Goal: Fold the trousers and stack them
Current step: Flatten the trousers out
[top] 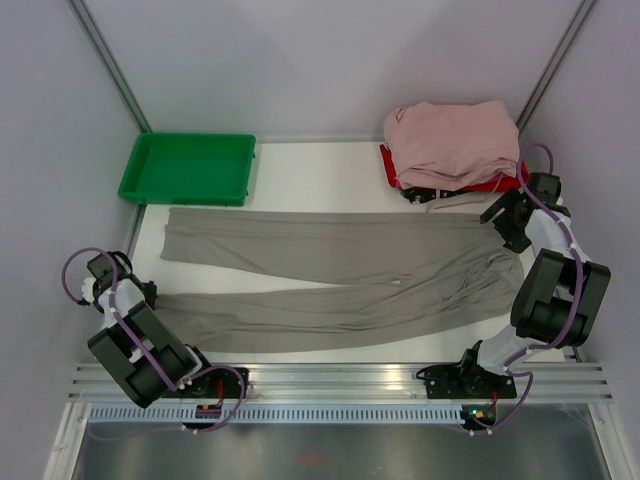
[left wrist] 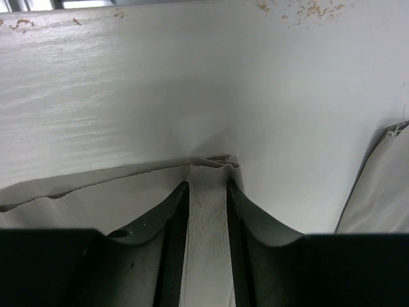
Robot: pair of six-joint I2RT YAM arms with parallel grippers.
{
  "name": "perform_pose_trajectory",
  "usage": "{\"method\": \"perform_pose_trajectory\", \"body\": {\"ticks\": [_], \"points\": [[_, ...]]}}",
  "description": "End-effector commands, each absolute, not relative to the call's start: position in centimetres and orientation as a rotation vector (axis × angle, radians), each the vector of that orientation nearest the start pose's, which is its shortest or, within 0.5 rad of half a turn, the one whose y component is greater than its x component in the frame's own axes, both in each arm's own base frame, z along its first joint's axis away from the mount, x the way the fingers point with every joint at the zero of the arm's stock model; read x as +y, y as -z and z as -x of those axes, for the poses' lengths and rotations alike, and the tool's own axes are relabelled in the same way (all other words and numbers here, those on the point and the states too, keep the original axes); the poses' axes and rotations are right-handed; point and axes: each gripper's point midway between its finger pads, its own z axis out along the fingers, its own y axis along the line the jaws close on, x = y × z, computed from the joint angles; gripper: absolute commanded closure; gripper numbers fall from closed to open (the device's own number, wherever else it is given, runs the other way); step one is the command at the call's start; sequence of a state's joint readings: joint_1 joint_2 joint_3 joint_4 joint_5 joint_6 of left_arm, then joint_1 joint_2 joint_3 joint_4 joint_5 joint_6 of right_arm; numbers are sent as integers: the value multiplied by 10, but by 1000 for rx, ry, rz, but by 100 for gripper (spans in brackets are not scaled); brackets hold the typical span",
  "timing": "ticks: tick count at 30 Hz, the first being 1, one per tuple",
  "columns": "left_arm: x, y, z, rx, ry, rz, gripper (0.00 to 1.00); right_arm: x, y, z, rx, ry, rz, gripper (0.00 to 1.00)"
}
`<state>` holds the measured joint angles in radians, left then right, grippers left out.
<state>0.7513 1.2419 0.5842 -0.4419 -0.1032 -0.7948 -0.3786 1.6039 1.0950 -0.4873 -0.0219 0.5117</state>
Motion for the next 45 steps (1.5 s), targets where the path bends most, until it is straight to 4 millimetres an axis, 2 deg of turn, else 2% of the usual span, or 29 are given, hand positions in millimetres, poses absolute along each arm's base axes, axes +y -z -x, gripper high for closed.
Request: {"method": "perform_pose_trajectory", "body": {"ticks": [1, 6, 11, 18, 20, 22, 23, 25, 28, 30, 33, 41, 45], "points": [[179, -31, -212, 1875, -100, 1778, 65, -121, -94, -365, 2288, -63, -1095, 13], [181, -25, -211, 1901, -110, 1784, 64, -120, -93, -365, 2278, -71, -1120, 13], [177, -16, -214, 1920, -78, 1792, 59, -124, -95, -364, 2267, -44, -1129, 13], [174, -19, -223, 1921, -18, 1762, 55, -124, -95, -364, 2265, -47, -1141, 13], [175, -18, -223, 1922, -17, 1763, 70, -124, -94, -364, 2263, -49, -1145, 13], [173, -19, -222, 1925, -17, 1769, 89, -124, -95, -364, 2262, -49, -1146, 13], [172, -20, -221, 1931, -17, 1769, 94, -124, -95, -365, 2262, -51, -1143, 13], [173, -26, -223, 1936, -20, 1757, 96, -124, -95, -364, 2264, -46, -1143, 13], [175, -38, -220, 1947, -41, 1745, 92, -124, -94, -365, 2263, -47, -1145, 13], [175, -45, -221, 1953, -44, 1735, 86, -124, -93, -365, 2263, -48, -1149, 13], [175, -50, -222, 1946, -38, 1727, 60, -124, -91, -366, 2266, -50, -1152, 13], [172, -51, -232, 1916, 34, 1708, 56, -124, -91, -370, 2269, -57, -1145, 13], [168, -41, -228, 1913, 37, 1734, 57, -125, -91, -371, 2270, -54, -1142, 13]]}}
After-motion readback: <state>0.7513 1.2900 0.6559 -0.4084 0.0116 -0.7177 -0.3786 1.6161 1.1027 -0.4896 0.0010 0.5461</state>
